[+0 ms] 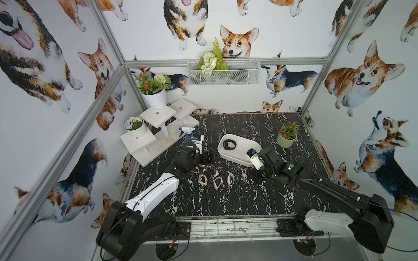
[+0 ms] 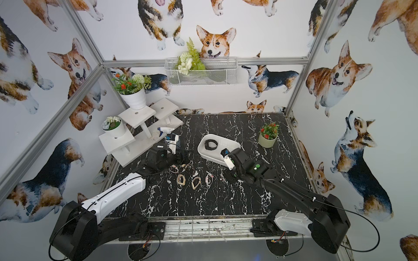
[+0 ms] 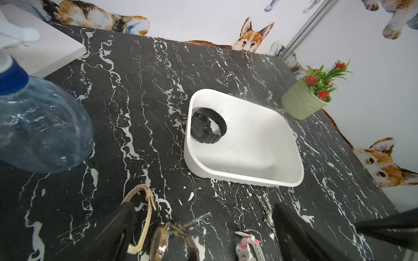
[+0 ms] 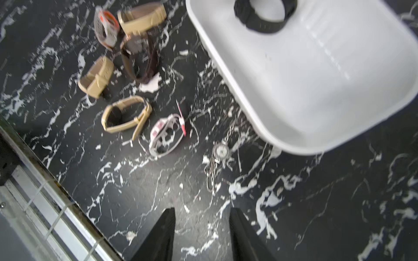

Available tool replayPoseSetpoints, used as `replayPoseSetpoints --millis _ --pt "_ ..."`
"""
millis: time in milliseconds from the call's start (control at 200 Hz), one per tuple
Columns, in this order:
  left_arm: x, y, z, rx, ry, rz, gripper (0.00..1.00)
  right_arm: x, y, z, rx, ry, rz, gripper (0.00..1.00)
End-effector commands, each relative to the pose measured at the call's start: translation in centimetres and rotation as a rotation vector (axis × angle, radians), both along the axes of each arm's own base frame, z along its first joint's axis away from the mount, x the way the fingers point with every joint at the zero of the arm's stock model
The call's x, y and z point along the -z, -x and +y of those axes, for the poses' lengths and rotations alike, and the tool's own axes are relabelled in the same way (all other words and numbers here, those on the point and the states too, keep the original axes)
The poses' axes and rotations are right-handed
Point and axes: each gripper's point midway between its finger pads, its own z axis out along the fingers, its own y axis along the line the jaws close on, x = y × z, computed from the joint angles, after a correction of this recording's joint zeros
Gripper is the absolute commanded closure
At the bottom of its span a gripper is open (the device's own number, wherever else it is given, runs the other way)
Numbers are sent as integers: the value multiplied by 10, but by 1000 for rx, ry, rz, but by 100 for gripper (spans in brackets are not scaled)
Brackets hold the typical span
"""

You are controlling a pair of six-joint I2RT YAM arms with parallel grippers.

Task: Put the watch into the storage box
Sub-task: Pick up the watch at the center of the board.

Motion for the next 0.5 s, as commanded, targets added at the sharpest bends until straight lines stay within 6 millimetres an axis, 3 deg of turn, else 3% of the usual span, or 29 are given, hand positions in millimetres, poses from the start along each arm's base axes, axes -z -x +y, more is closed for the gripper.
replayPoseSetpoints --millis 0,215,496 --pt "-12 -2 -11 41 17 -46 0 12 0 -15 153 2 25 55" --pt "-10 -1 -15 49 15 -42 0 44 -13 -17 235 109 84 54" --pt "-6 -1 -13 40 4 -35 0 66 -26 2 240 128 126 54"
